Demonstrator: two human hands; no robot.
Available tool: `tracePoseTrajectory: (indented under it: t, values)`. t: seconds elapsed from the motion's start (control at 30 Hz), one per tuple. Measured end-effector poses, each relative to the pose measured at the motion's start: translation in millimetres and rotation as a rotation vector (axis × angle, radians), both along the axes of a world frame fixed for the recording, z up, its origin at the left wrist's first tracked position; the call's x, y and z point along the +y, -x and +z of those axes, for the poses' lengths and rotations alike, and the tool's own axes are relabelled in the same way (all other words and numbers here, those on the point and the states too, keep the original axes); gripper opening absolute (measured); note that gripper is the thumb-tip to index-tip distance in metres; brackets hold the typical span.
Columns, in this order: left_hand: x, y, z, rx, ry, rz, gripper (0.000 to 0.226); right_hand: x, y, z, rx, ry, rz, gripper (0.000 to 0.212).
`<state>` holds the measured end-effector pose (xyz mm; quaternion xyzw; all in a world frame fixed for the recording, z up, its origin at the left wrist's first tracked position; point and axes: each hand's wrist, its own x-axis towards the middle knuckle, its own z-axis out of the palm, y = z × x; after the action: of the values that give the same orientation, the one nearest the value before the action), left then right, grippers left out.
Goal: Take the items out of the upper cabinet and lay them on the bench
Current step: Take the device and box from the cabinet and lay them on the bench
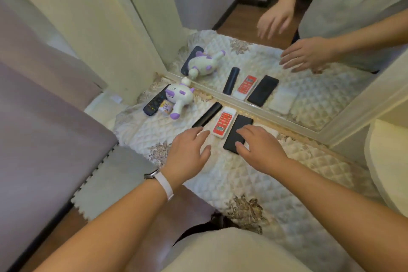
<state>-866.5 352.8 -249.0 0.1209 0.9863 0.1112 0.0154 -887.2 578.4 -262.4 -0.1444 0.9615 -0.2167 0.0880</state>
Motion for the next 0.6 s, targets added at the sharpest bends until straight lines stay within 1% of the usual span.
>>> tracePoseTrajectory:
  t: [0.13,0.3,0.5,0.6]
  values:
    - [-28.3,-39.1,9.2,0.051,0.023,0.123,0.048,-36.5,-0.3,8.1,0.082,0.004,0.192,0.047]
    - [-73.3,-92.8,23.9,0.171,0.016,0.291,0.042,-97.2,-14.0,27.4,0.199,-0.009,0.442,0.047]
    - [-134.4,-163.7,37.5,0.208,0.037,0.487,0.047,-175.0,-47.1,55.3,0.280,-0.010,0.660,0.049]
    - [-173.4,-201.4,39.8,0.222,0.058,0.563,0.046,-224.0,-72.5,62.4,0.319,-0.020,0.757,0.049]
